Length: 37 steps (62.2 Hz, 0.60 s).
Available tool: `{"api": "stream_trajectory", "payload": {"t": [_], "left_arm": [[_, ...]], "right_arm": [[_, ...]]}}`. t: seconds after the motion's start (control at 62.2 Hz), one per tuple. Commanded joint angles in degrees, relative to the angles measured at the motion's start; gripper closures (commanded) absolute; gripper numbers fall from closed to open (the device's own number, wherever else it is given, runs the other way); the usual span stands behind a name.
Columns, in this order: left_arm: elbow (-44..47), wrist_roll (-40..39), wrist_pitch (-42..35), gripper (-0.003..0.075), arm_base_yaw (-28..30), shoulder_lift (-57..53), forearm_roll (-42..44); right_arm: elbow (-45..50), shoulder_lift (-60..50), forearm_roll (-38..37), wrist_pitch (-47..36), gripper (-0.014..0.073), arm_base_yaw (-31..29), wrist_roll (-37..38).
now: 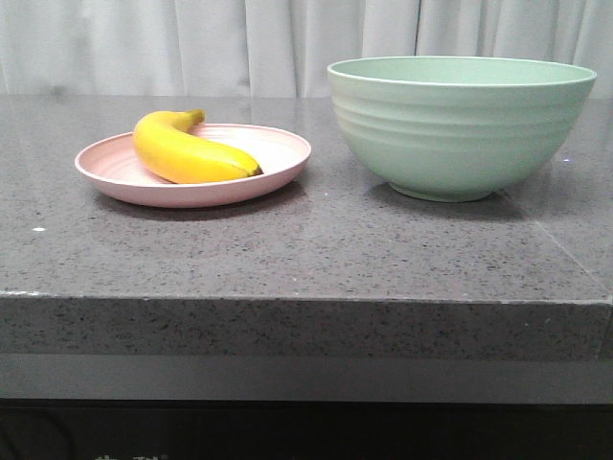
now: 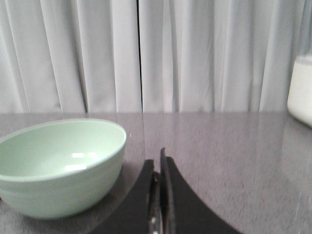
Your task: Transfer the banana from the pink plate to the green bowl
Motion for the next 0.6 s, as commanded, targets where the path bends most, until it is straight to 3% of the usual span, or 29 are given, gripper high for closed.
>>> {"api": "stream_trajectory", "payload": {"t": [0.0,0.386,0.579], "left_arm": [[-6.8,-0.1,0.1,0.0738,-0.2,0.8,-0.1],[-26.7,-0.1,21.5,0.0738,-0.2,18.9,-0.1],[-28.1,-0.1,23.7,0.0738,-0.2,26.8,-0.1]], "right_arm": [[-6.5,2.2,-1.1,0.1,0.0662,-0.3,-0.5],[-25.3,20.2,-1.1,14.8,0.0662,-0.3,-0.5],[-28.6,28.5,-1.1,20.8,0.0662,-0.3,-0.5]]}}
